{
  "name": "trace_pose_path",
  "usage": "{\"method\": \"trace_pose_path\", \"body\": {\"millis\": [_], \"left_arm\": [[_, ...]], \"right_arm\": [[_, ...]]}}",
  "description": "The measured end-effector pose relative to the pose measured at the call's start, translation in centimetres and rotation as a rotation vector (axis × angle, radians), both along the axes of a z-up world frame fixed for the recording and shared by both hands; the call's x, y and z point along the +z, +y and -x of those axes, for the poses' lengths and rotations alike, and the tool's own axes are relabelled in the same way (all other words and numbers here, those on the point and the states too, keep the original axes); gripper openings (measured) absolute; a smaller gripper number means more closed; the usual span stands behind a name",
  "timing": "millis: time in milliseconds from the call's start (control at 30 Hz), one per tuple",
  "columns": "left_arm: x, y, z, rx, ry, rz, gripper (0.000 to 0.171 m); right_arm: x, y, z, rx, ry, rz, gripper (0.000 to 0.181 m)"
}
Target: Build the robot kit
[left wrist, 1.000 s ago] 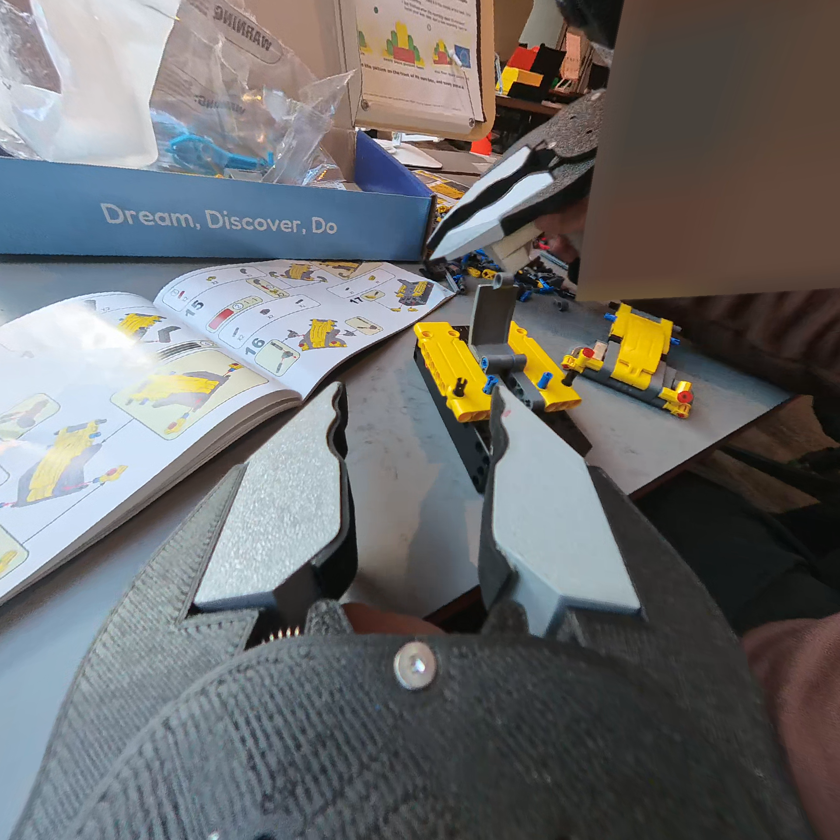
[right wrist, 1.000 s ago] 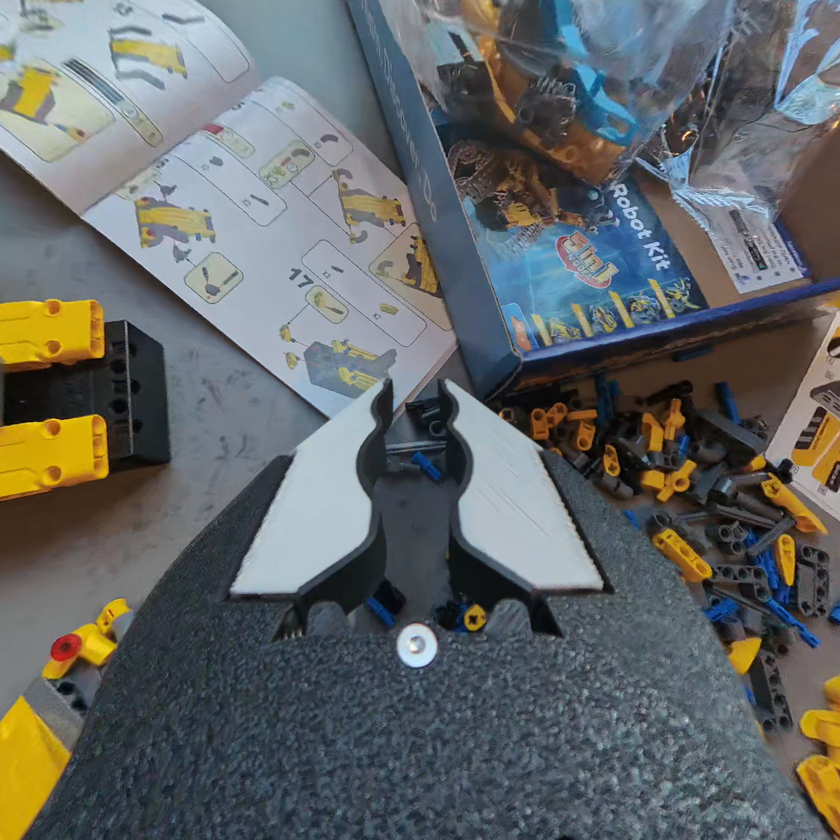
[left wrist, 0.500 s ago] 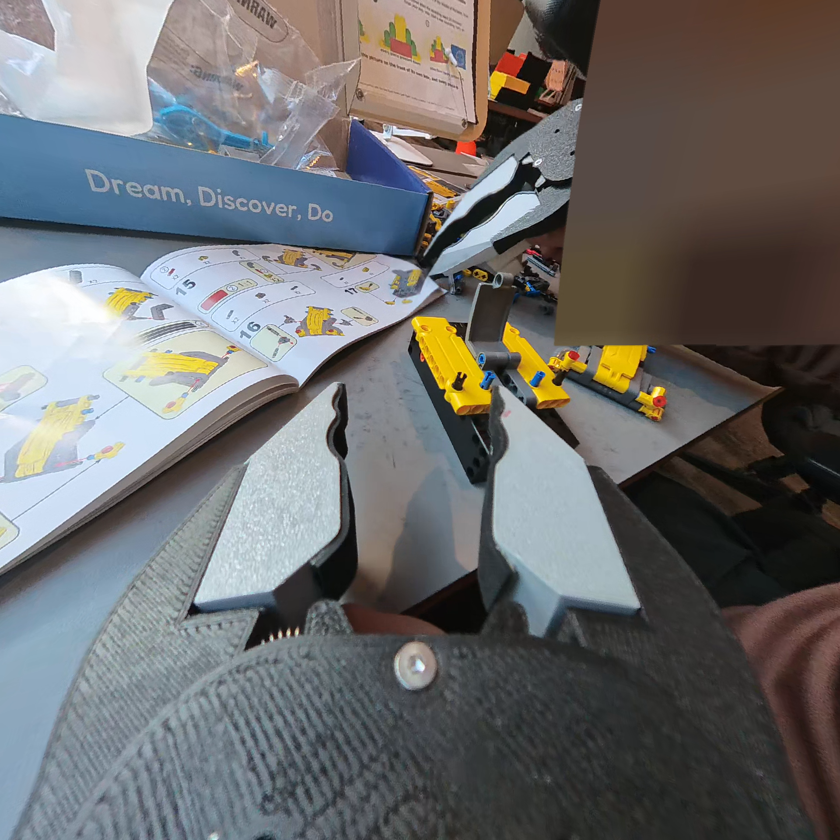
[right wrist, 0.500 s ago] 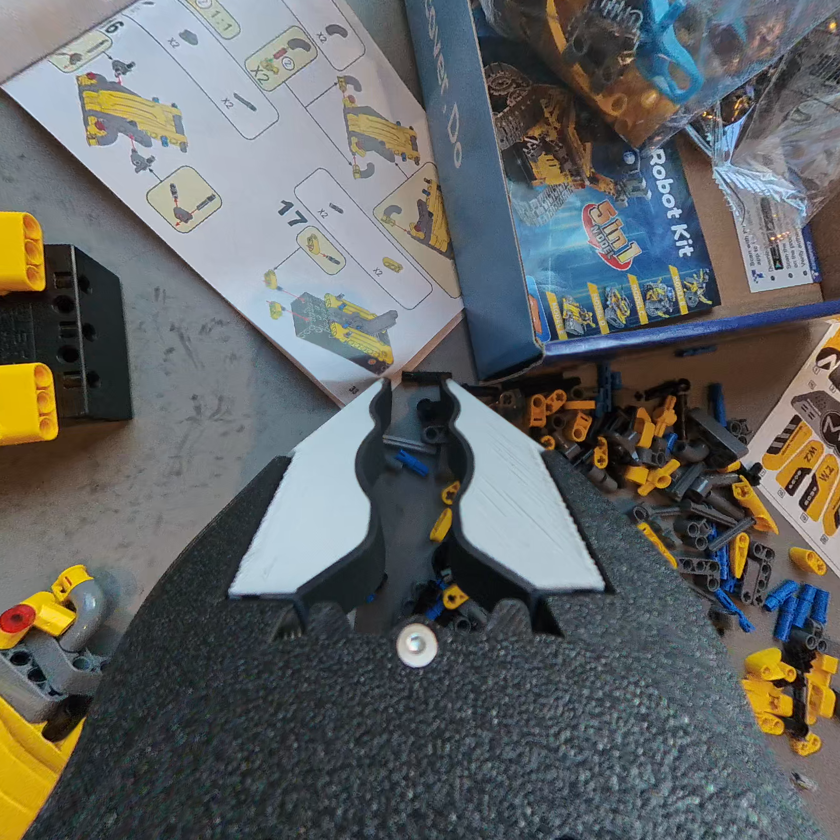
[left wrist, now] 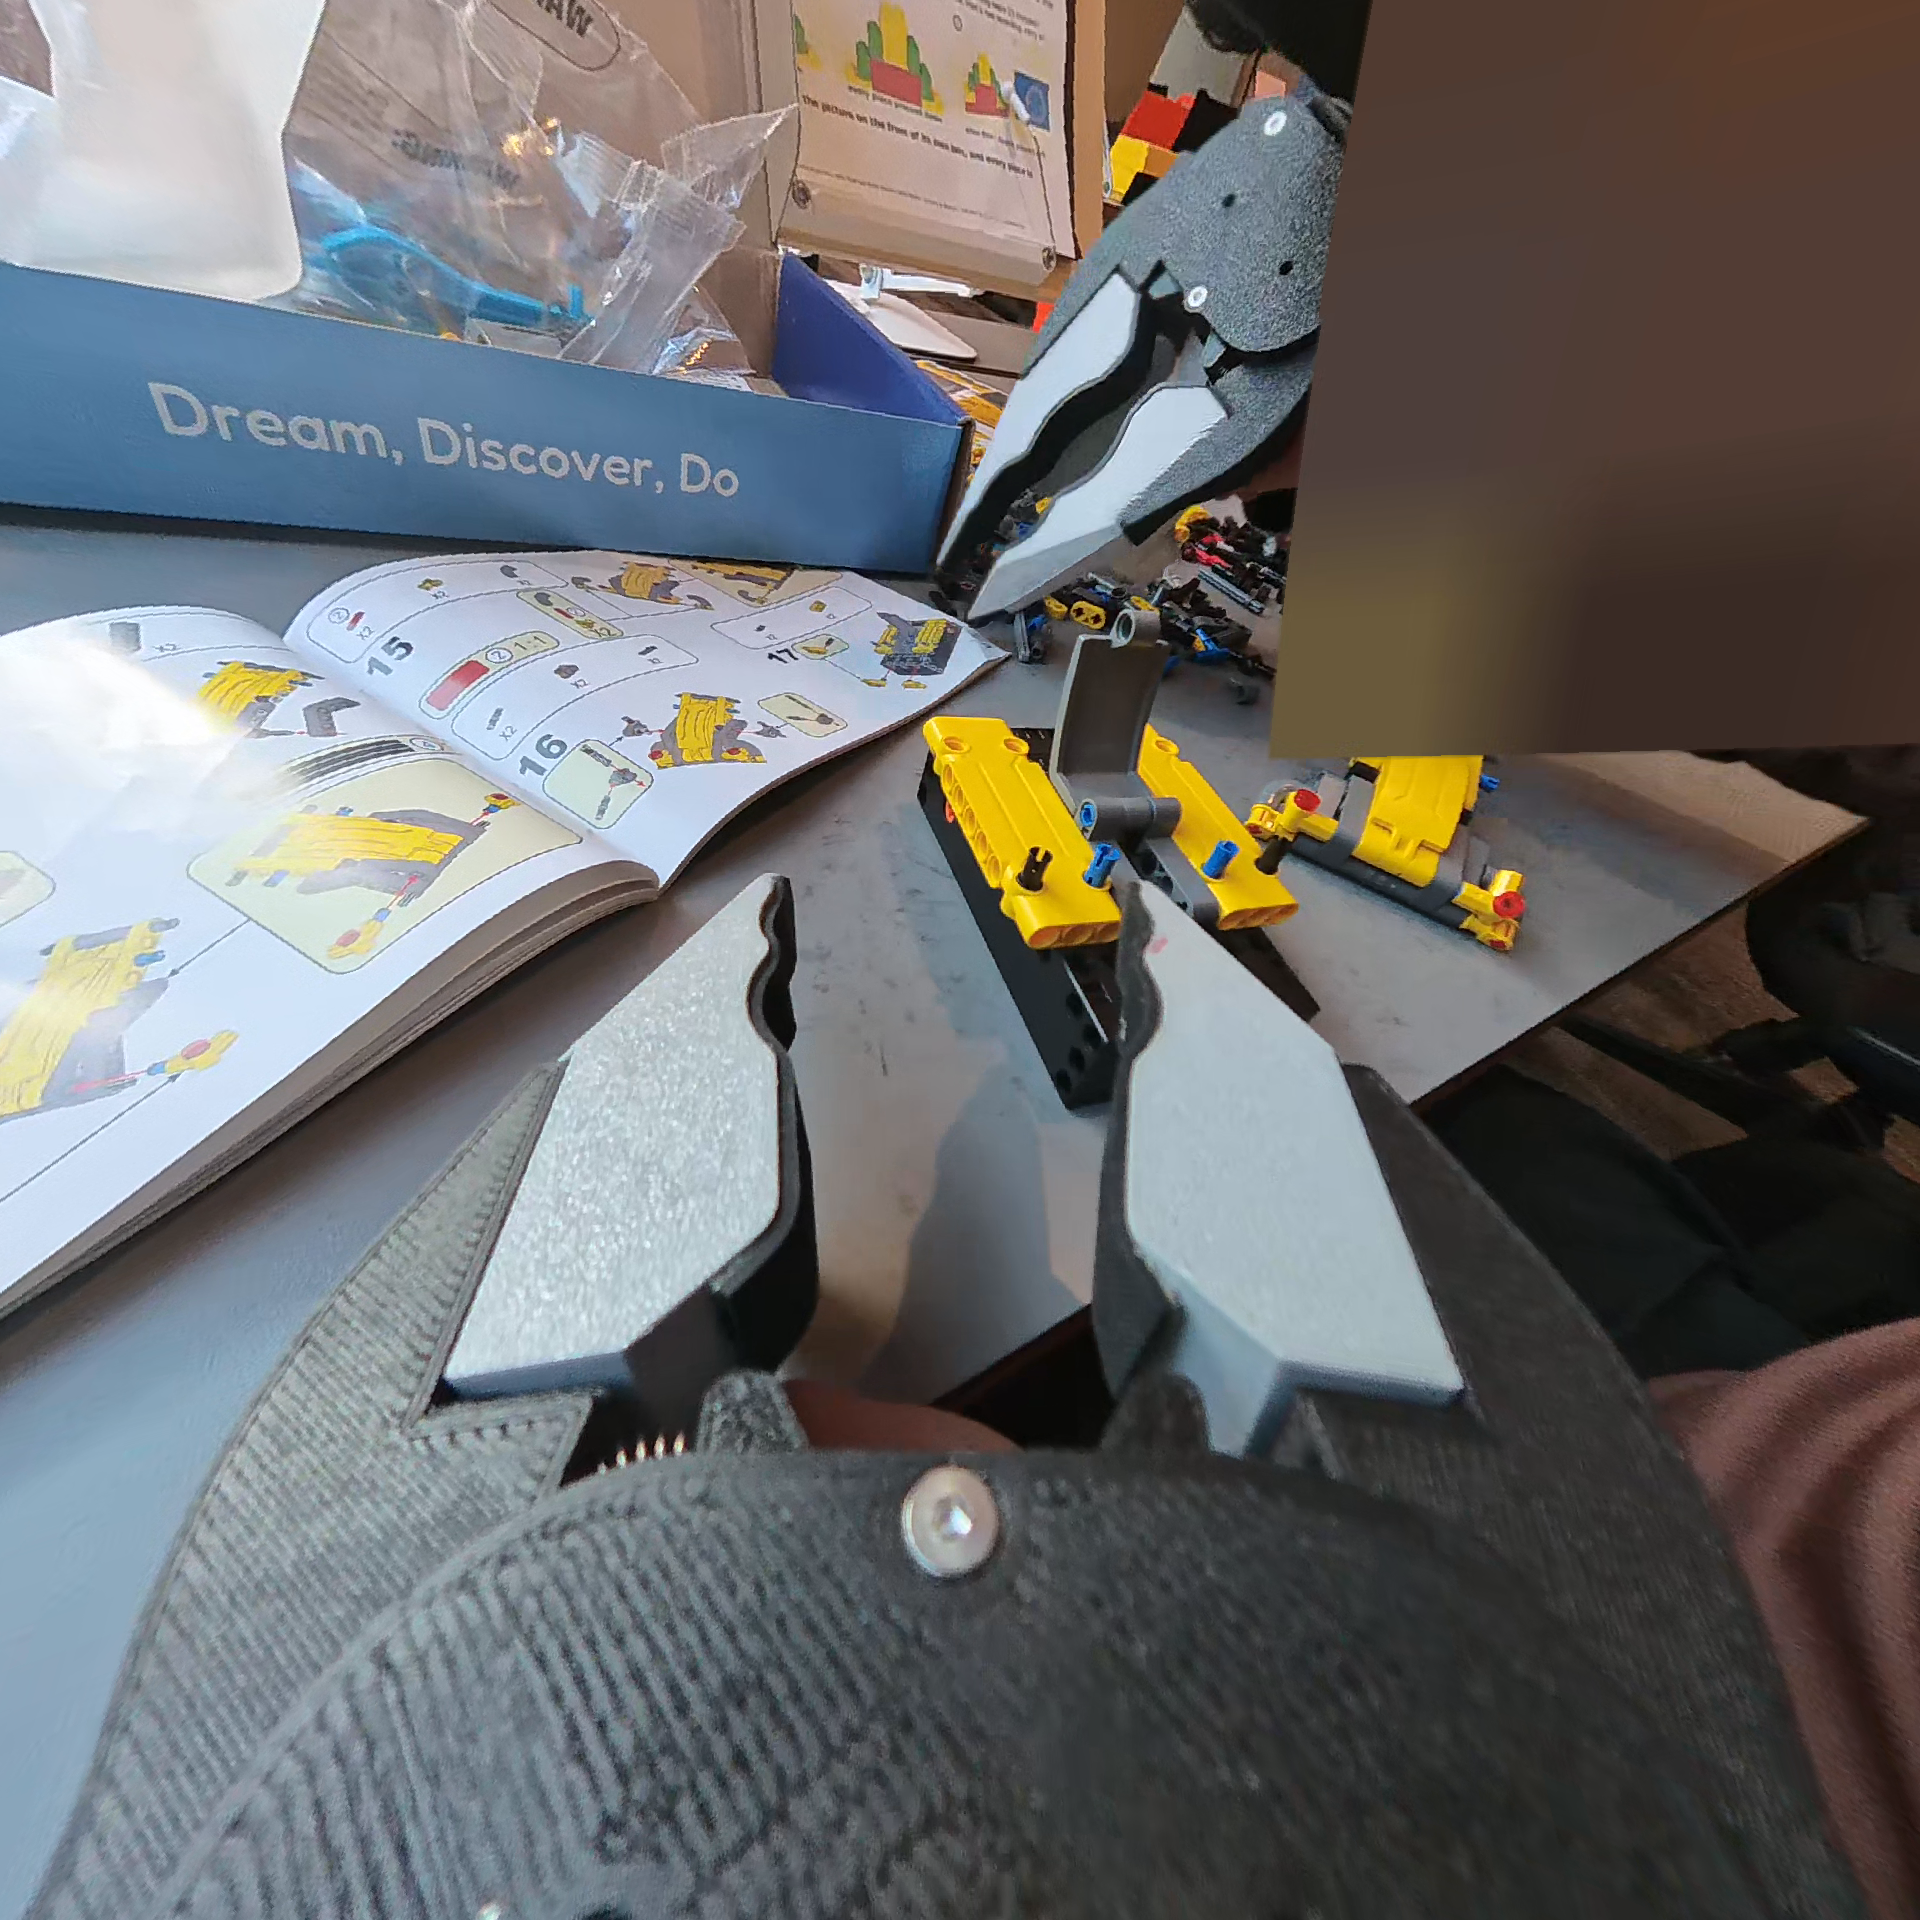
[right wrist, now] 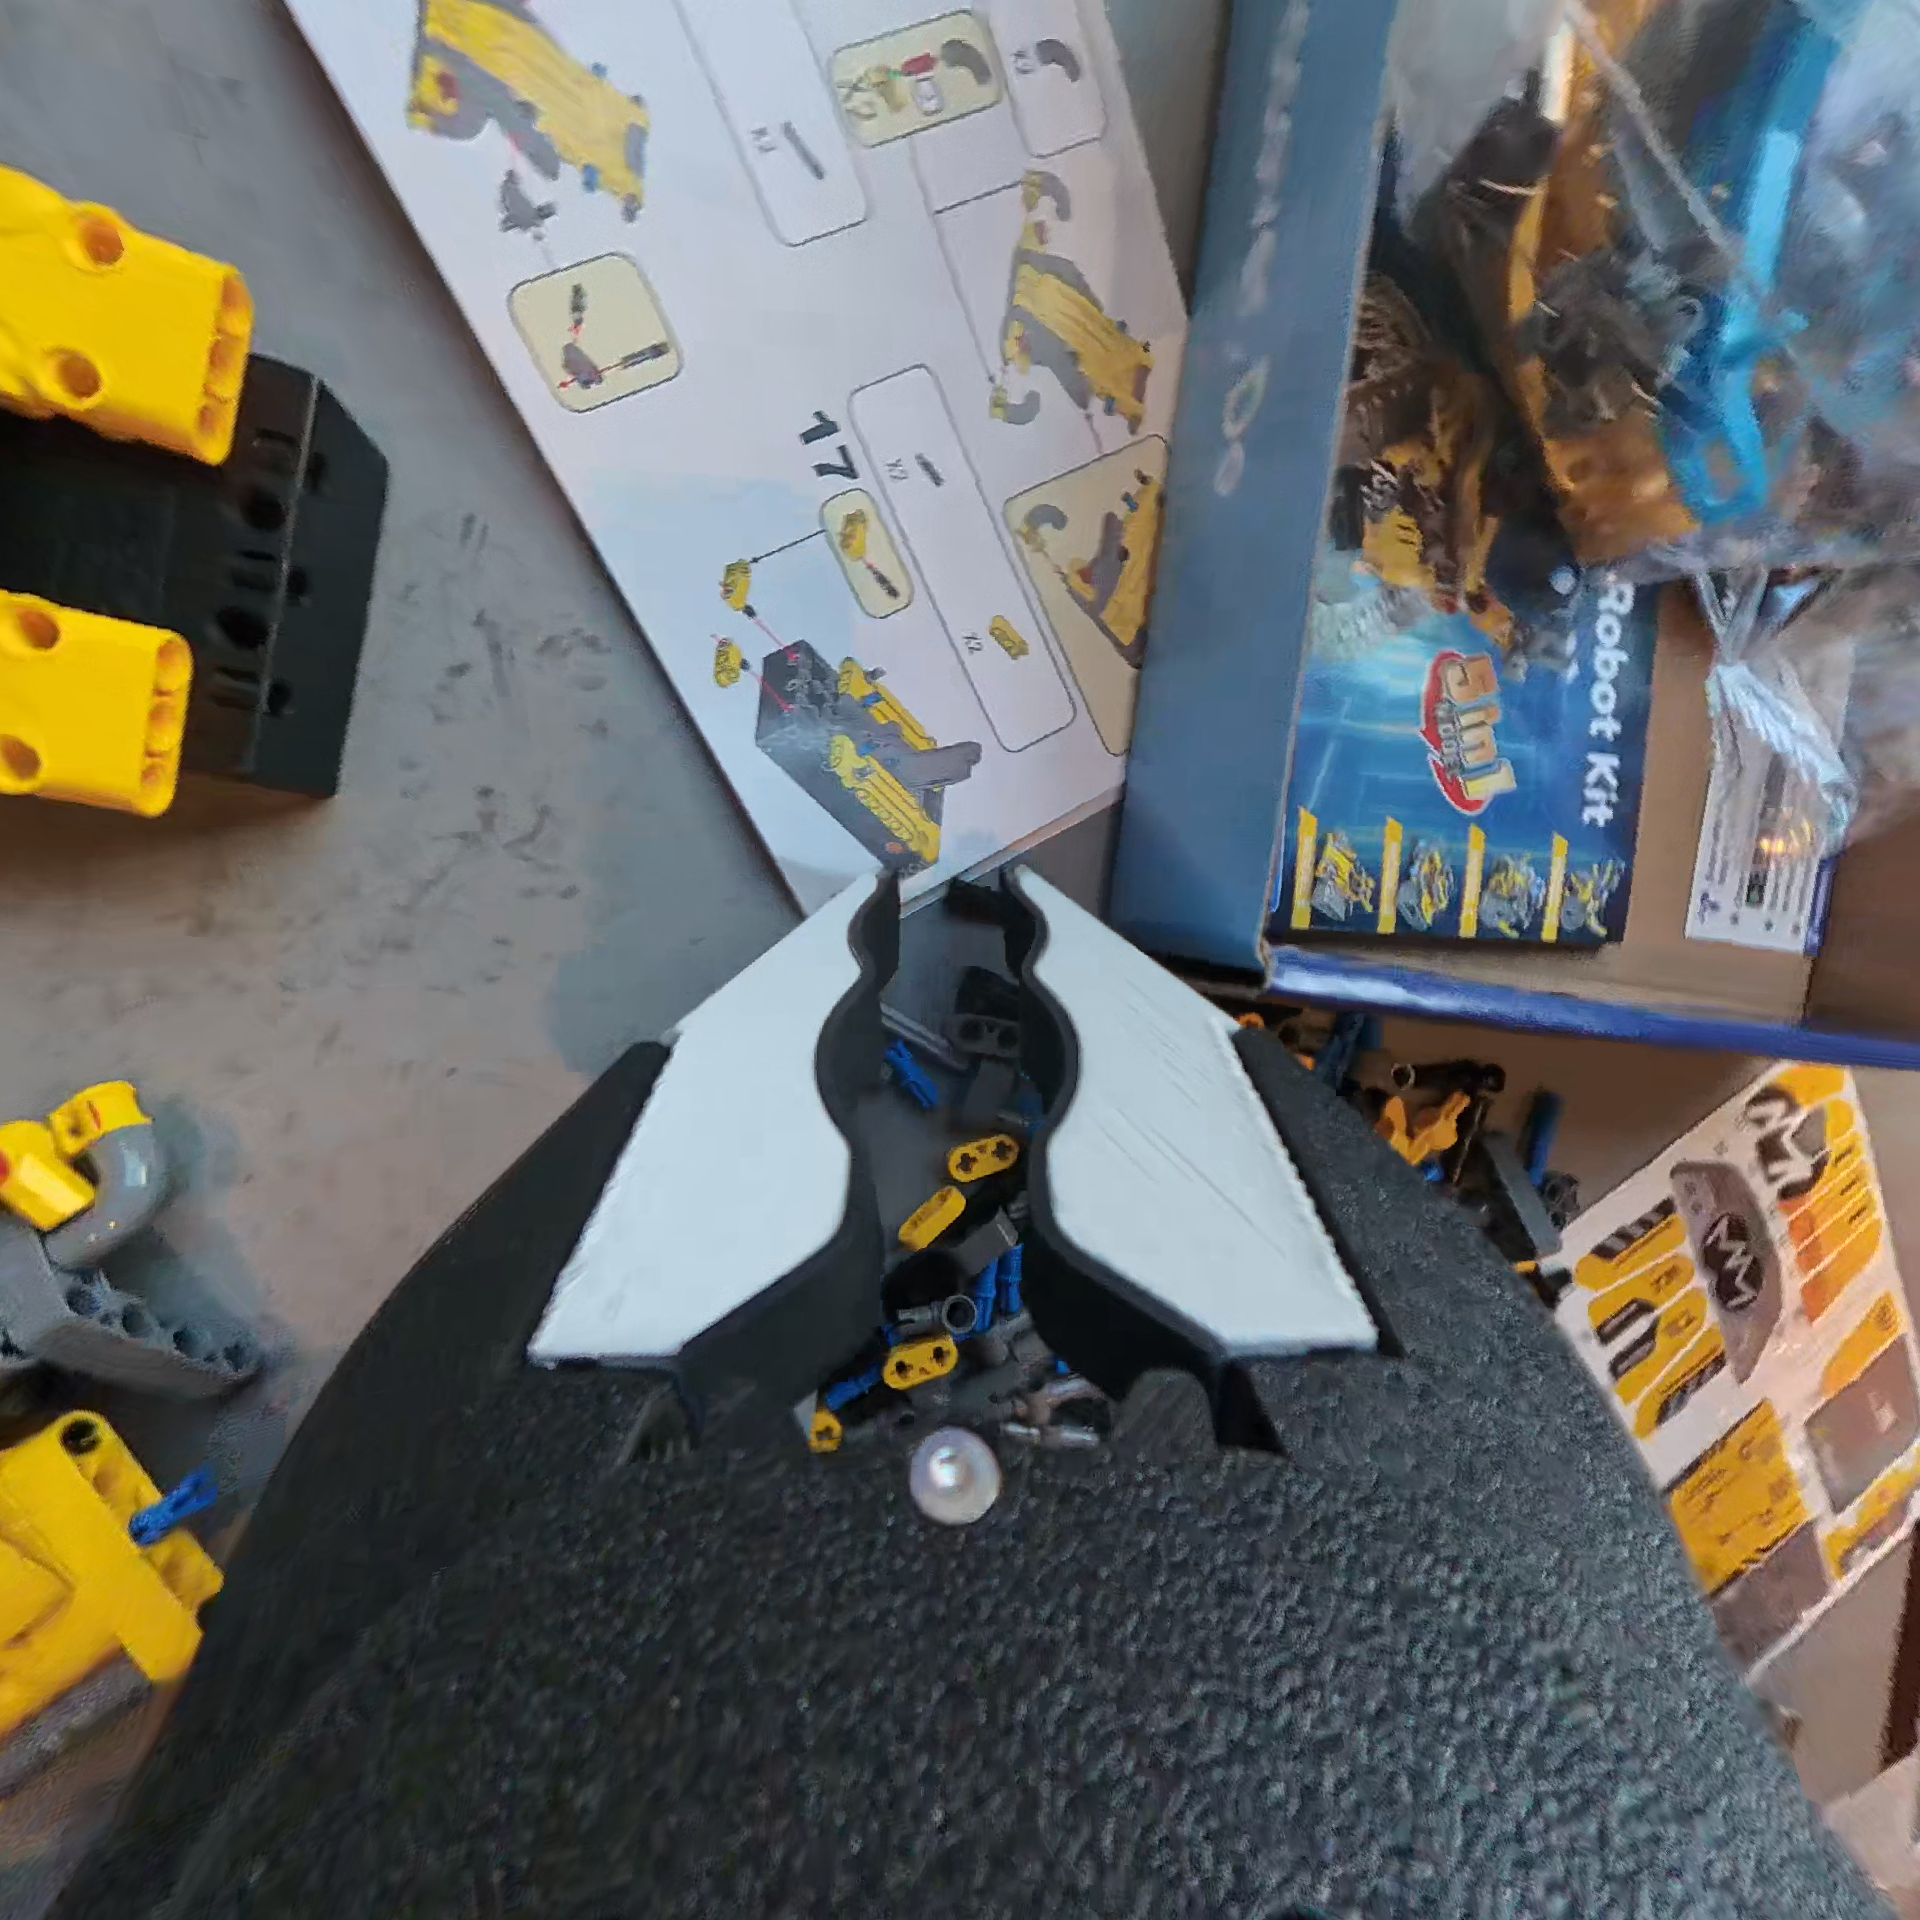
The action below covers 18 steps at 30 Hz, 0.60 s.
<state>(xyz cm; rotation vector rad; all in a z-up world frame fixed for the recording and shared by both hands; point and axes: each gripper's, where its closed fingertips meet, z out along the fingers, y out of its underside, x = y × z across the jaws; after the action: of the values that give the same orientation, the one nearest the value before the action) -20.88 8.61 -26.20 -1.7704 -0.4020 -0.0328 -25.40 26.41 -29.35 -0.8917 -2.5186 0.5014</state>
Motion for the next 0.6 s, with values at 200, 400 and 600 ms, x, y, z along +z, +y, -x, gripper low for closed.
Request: {"method": "trace_pose_path", "body": {"millis": [200,400,600], "left_arm": [[0.02,-0.06,-0.02,-0.003,-0.001,0.000,0.060],[0.08,-0.18,-0.01,-0.005,-0.008,-0.004,0.060],[0.11,-0.16,-0.24,-0.014,-0.013,-0.007,0.060]], "right_arm": [[-0.24,0.10,0.61,0.170,-0.078,-0.172,0.018],[-0.62,0.60,0.55,0.261,-0.162,-0.262,0.018],[-1.09,0.45,0.09,0.265,-0.227,-0.209,0.008]]}}
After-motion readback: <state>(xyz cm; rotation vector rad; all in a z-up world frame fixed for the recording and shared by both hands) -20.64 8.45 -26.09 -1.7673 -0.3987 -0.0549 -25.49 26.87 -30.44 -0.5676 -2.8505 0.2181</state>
